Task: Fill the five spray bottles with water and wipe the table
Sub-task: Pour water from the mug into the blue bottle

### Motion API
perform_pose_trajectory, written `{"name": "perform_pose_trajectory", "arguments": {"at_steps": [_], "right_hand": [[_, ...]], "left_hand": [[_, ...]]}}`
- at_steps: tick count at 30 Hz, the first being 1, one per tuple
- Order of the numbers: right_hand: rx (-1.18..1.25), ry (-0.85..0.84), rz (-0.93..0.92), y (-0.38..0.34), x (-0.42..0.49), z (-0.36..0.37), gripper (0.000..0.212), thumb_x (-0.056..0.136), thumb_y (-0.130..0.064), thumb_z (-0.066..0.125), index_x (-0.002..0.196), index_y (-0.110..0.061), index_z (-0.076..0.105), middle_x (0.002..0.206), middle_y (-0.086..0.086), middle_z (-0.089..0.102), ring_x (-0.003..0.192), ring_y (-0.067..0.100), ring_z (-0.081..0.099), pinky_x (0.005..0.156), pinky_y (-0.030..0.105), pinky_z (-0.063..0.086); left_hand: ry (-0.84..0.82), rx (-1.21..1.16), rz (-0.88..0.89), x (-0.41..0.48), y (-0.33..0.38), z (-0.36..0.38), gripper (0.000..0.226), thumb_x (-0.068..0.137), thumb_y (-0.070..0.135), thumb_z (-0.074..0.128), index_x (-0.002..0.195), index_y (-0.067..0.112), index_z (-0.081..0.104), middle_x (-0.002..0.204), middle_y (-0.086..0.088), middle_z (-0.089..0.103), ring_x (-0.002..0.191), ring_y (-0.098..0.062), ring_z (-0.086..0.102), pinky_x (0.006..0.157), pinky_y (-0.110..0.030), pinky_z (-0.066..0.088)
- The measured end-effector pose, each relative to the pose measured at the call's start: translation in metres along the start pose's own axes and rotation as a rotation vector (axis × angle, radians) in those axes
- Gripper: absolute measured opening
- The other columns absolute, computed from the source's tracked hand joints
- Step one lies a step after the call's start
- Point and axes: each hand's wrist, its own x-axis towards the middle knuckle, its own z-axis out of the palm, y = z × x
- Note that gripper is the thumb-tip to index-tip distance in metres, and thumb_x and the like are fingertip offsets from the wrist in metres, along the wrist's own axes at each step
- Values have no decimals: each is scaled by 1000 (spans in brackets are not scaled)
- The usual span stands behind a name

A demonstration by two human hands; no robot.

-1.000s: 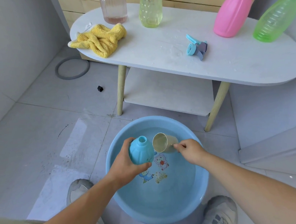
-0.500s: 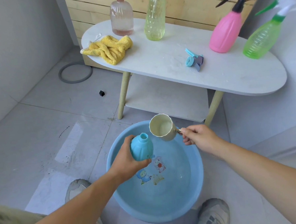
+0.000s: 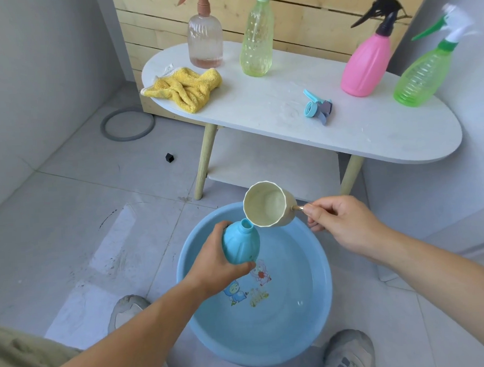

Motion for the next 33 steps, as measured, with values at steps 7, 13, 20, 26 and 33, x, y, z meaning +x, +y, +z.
{"name": "perform_pose_trajectory", "arguments": {"at_steps": [7,13,20,26,33], "right_hand": [[-83,31,-61,-2,4,5,20,94,-36,61,97,-22,75,97,9,73,91,36,66,85,48,53],[-102,44,-121,-2,5,6,23,93,-39,61,89,-21,75,104,13,71,93,42,61,86,56,51],[-90,55,-157,-6,4,4,18,94,-28,63,77,-27,70,103,1,72,91,25,63,79,23,50],[-97,71,-195,-14,1,2,21,94,-22,63,75,-29,68,102,-5,71,81,8,59,66,4,40],[-134,97,-229,-11,3,0,16,94,-23,63,88,-15,76,105,-16,65,79,9,59,67,5,40]], "left_hand": [[8,2,5,1,1,0,78,69,25,91,121,48,38,115,11,57,98,-15,65,65,-31,63],[14,3,5,3,0,1,78,69,25,91,122,46,38,115,12,57,99,-13,65,67,-28,62],[16,-1,3,5,0,2,79,69,26,91,125,44,39,115,13,57,98,-13,65,65,-26,62],[19,-10,-2,6,-1,1,79,69,26,91,126,44,38,115,13,57,100,-12,64,71,-31,63],[23,-9,-4,7,-1,2,81,68,25,92,127,43,40,115,11,58,99,-13,65,69,-31,63]]}}
